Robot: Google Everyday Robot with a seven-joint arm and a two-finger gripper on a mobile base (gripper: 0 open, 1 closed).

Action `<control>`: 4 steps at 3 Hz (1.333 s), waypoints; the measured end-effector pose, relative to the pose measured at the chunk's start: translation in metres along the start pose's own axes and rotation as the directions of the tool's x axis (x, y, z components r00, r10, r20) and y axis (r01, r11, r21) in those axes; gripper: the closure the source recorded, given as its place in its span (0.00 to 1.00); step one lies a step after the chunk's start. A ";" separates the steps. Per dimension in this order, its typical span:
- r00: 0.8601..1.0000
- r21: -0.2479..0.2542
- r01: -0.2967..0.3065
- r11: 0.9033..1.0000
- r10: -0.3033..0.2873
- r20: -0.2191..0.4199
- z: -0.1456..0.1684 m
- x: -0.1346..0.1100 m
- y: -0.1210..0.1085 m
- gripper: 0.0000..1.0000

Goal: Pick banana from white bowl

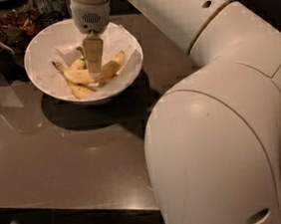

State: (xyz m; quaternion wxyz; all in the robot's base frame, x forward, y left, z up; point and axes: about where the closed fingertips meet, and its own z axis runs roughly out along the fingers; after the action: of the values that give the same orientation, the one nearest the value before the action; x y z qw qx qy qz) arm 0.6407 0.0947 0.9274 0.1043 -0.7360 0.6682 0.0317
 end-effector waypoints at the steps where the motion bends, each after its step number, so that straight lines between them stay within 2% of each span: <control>1: 1.000 -0.035 -0.020 0.999 0.019 -0.020 0.017 0.007 0.001 0.33; 3: 0.998 -0.089 -0.038 0.995 0.034 -0.051 0.045 0.014 0.002 0.31; 4: 0.997 -0.091 -0.041 0.995 0.035 -0.064 0.053 0.020 0.006 0.49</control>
Offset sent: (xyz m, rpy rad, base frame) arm -0.0293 -0.0385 -0.0478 -0.1694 0.2243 -0.0231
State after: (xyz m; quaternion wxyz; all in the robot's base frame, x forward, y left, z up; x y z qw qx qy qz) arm 0.6415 0.0847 0.8716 0.0486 -0.7279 0.6827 0.0414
